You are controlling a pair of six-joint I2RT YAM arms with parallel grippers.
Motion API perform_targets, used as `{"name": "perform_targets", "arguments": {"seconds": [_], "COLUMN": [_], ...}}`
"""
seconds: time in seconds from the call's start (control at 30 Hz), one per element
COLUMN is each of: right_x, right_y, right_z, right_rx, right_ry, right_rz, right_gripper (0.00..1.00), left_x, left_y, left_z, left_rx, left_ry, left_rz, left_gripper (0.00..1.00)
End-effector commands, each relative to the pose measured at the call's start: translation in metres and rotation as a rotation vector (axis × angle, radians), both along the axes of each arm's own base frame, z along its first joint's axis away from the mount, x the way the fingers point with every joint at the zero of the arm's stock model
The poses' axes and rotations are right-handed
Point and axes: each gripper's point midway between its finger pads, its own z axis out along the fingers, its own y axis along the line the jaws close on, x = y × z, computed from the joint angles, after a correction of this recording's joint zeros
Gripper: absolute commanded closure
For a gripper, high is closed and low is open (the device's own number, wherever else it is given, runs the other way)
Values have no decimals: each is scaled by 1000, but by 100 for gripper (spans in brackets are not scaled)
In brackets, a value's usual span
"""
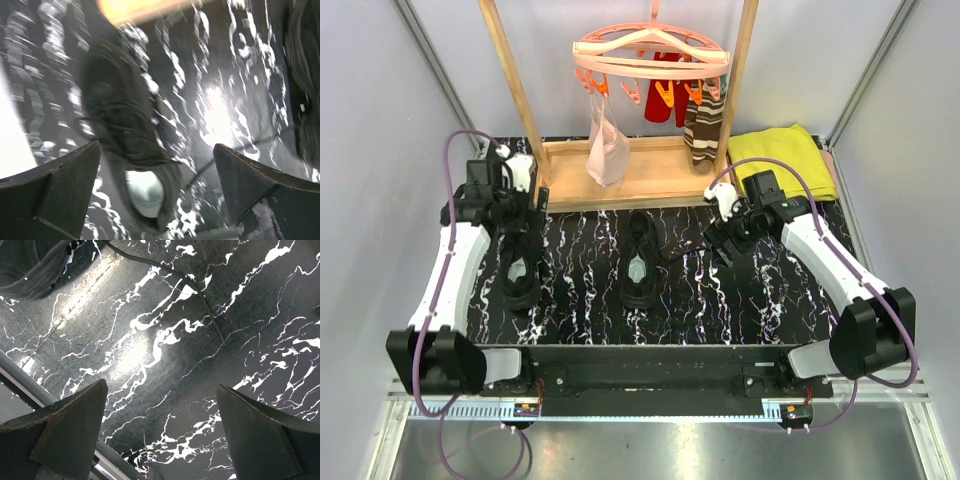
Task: Tie the shoes
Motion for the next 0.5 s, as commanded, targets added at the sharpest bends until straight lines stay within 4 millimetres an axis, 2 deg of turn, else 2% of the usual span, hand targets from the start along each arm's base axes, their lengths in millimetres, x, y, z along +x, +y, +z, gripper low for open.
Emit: {"name": "perform_targets", "arguments": {"seconds": [0.0, 0.1, 0.17, 0.23, 0.27, 0.3, 0.4, 0.43, 0.47], "right_x": [17, 29, 35, 42, 43, 45, 52, 55, 54], "right_y": [11, 15, 19, 22, 23, 24, 24, 24, 22], "right_z": [19, 23, 23, 24, 24, 23, 13, 6, 2], "right_rx": [38, 42, 43, 51, 49, 49, 27, 13, -2], "right_ry": [-41, -53, -55, -58, -60, -60, -49, -36, -23], "right_rz": [30, 46, 60, 76, 90, 96, 120, 124, 136], "right_gripper": [0, 0, 0, 0, 0, 0, 0, 0, 0], "left_x": [24, 32, 35, 32, 26, 20, 8, 0, -3], "left_y": [18, 13, 4, -11, -17, -37, -61, -66, -70], "left_z": [76, 92, 92, 83, 75, 65, 41, 19, 7], "left_rx": [91, 147, 167, 143, 119, 70, 35, 31, 32], "left_ry": [-318, -379, -373, -326, -289, -267, -251, -212, -193], "left_rz": [51, -73, -189, -312, -358, -444, -583, -616, -644], "left_gripper": [1, 1, 1, 1, 1, 1, 1, 1, 1]}}
